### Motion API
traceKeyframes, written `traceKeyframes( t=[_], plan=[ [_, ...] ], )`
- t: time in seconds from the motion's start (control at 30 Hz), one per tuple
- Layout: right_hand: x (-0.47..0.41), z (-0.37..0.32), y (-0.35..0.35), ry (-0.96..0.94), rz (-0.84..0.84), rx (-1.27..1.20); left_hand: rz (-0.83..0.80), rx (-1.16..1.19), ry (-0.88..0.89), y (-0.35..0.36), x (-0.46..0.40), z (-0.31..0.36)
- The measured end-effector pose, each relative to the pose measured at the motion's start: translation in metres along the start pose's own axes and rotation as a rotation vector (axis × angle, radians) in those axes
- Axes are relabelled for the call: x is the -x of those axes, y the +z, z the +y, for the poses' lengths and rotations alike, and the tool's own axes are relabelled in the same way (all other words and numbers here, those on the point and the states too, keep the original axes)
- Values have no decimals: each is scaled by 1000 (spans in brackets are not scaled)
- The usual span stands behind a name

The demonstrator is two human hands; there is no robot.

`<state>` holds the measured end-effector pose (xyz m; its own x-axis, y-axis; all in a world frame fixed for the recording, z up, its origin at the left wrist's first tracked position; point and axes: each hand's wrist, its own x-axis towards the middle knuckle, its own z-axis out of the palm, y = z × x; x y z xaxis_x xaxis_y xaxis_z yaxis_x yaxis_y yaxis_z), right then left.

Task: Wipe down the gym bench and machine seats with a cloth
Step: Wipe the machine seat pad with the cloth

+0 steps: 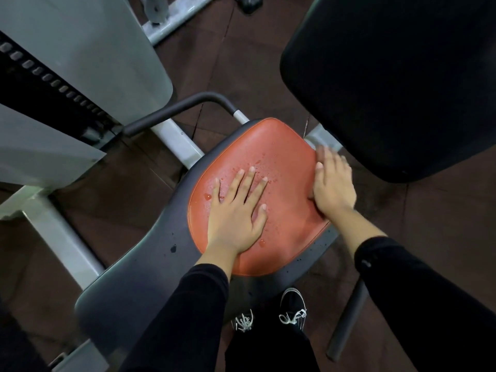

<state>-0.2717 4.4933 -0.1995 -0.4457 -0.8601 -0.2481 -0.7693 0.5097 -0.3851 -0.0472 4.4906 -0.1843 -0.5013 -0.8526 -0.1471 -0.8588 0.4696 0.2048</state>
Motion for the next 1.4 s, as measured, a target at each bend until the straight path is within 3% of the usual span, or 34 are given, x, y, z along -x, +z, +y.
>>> traceKeyframes(
  t=[0.07, 0.23, 0.43, 0.6, 1.13, 1.27, 1.4],
  plan=[
    [21, 15, 1, 87, 18, -49, 1, -4, -9, 1, 0, 0],
    [73, 6, 19, -37, 55, 31, 16, 9, -34, 0, 0, 2],
    [29, -46, 20, -462, -97, 108, -23, -20, -158, -1, -2, 2],
    [-9, -77, 28, -598, -104, 127, -46, -4, -183, -1, -2, 2],
    [-74, -90, 33, -587, -145, 109, -40, -1, -163, -2, -3, 2],
    [-83, -62, 20, -368, -100, -19, -47, 8, -160, -2, -3, 1],
    [-31, -38, 10, -285, -96, 71, -47, 4, -160, -1, -3, 1]
  ],
)
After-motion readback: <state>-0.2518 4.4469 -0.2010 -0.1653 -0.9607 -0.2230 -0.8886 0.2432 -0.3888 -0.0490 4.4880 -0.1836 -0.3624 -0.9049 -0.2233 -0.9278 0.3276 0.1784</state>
